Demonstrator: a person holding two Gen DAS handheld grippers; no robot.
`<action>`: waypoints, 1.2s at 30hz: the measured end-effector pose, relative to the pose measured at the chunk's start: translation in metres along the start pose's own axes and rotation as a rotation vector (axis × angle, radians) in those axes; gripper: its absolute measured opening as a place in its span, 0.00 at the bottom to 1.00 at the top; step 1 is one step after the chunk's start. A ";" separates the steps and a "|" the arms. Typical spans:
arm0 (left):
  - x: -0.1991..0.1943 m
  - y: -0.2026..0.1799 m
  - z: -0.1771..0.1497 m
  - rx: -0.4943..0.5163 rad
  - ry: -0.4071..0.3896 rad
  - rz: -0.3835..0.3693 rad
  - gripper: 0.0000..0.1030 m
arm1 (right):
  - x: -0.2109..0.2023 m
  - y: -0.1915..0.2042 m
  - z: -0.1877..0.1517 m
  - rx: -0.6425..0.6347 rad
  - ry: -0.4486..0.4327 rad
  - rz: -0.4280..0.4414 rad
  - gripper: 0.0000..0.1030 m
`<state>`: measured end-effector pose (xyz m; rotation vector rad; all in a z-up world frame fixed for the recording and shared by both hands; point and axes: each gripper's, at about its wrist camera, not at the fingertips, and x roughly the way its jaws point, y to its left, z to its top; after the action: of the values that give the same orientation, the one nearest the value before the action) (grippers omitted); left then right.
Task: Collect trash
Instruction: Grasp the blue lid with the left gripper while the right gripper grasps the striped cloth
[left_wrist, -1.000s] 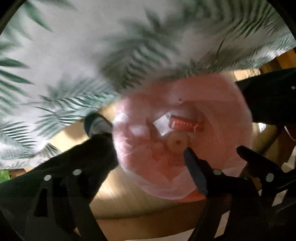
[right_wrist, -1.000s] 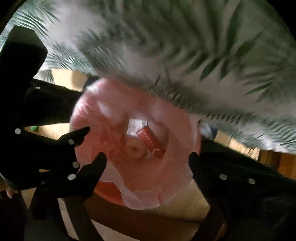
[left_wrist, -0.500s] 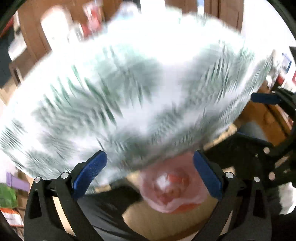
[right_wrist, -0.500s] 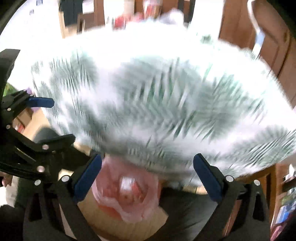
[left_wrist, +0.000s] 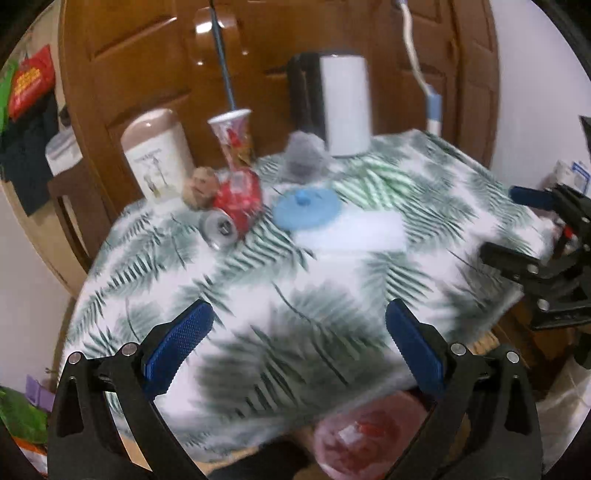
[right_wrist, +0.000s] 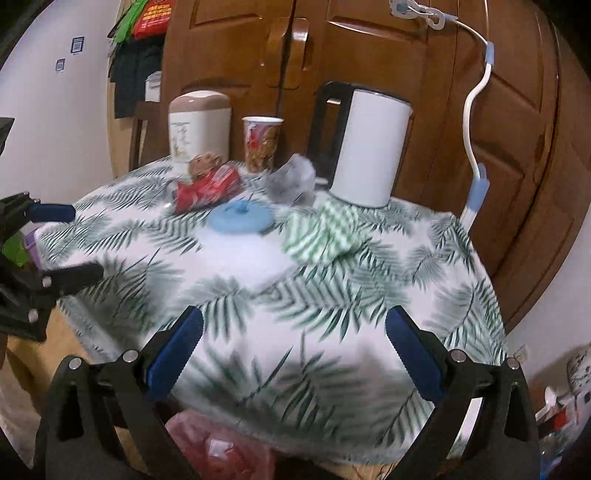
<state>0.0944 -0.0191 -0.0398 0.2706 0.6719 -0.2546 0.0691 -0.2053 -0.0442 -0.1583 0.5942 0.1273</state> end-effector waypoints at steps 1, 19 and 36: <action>0.009 0.005 0.009 0.003 -0.001 0.001 0.94 | 0.004 -0.003 0.005 0.000 0.000 -0.001 0.95; 0.123 0.010 0.091 -0.026 0.017 -0.063 0.91 | 0.134 -0.034 0.068 -0.016 0.067 -0.017 0.91; 0.176 -0.005 0.096 -0.041 0.076 -0.121 0.55 | 0.194 -0.043 0.073 -0.030 0.229 0.001 0.17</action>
<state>0.2805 -0.0806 -0.0809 0.2015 0.7686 -0.3475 0.2757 -0.2194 -0.0896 -0.2029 0.8209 0.1200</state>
